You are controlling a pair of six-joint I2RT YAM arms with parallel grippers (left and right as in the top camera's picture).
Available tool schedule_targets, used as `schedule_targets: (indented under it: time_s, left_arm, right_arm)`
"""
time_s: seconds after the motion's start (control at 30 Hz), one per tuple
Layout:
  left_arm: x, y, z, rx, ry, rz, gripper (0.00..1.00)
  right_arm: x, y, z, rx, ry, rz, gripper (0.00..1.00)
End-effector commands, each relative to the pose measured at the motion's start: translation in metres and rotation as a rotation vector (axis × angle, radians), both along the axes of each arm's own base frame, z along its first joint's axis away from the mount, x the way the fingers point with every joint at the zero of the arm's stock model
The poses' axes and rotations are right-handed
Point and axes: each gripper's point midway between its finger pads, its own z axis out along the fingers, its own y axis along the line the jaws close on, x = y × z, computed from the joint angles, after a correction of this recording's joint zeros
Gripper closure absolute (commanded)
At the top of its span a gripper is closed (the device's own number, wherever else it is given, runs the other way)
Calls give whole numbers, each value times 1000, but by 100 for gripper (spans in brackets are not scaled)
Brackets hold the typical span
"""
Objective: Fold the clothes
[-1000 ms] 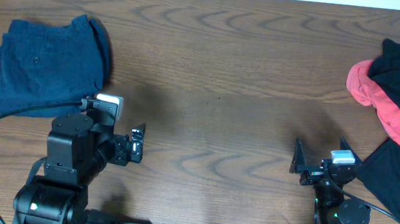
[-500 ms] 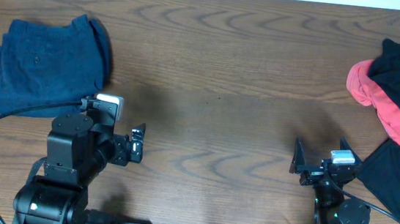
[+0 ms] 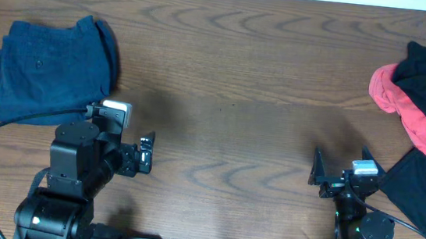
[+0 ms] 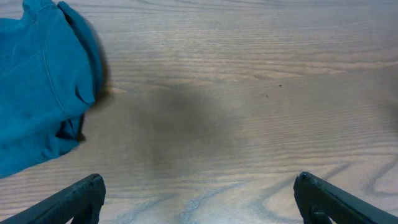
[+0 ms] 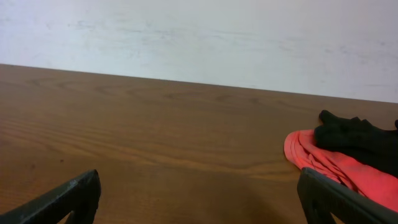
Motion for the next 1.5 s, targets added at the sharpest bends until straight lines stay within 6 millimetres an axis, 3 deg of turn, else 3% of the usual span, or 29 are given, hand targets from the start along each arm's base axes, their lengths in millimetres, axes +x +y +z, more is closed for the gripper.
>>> schedule_targets:
  time_s: [0.0,0.2,0.5,0.6,0.7,0.9,1.07,1.2,1.4,1.47]
  left_arm:
    - [-2,3,3,7,-20,9,2]
    - [-15,17,3,53,-30,53,2]
    - [-35,32,-50,64,-69,116,2]
    - [-29,32,-67,52,-143,124,2]
    - [-17,33,-73,37,-245,136,2]
    - [10,38,-58,5,-514,170,2]
    - [20,45,-39,-2,-719,200,2]
    - [19,45,-41,31,-727,192,2]
    - [17,43,-79,48,-575,173,2]
    - [17,43,-82,49,-561,172,2]
  right_arm:
    - [0,0,0,4,-2,4,1]
    - [0,0,0,4,-2,5,1]
    - [0,0,0,4,-2,4,1]
    - [0,0,0,4,-2,4,1]
    - [0,0,0,4,-2,4,1]
    - [0,0,0,4,-2,4,1]
    - [0,0,0,4,-2,4,1]
    - [0,0,0,4,-2,4,1]
    - [0,0,0,4,-2,4,1]
    - [0,0,0,4,-2,5,1]
